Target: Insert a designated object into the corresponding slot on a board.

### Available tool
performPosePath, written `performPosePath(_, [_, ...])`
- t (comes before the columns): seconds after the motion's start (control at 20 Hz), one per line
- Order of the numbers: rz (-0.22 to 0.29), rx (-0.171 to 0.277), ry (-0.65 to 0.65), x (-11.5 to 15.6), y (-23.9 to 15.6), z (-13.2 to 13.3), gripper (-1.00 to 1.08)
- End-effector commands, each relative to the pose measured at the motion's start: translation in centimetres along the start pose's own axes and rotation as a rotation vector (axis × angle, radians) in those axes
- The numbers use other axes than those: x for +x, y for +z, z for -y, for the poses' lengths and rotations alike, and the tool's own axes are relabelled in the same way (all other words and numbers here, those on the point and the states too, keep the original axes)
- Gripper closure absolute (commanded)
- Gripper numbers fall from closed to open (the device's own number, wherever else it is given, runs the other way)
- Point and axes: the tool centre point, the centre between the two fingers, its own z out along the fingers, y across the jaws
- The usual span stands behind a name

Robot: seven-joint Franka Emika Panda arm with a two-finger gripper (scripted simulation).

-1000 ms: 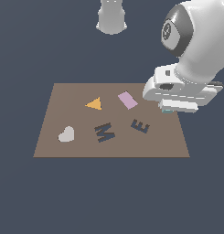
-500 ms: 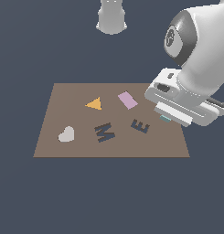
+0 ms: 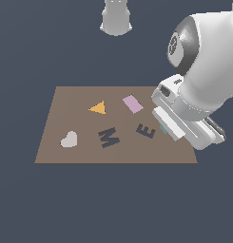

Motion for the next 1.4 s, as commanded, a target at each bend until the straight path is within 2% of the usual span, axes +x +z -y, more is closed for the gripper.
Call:
performPosePath(0.0, [0.000, 0.000, 0.118, 1.0, -0.1, 0.1, 1.08])
performPosePath(0.4, [0.000, 0.000, 0.481, 3.9, -0.2, -0.3, 1.08])
performPosePath(0.7, [-0.001, -0.001, 0.698, 5.6, -0.2, -1.1, 1.08])
performPosePath(1.05, [-0.001, -0.001, 0.877, 6.8, -0.3, -2.0, 1.08])
performPosePath(1.35, [-0.001, -0.002, 0.966, 7.3, -0.3, -2.6, 1.08])
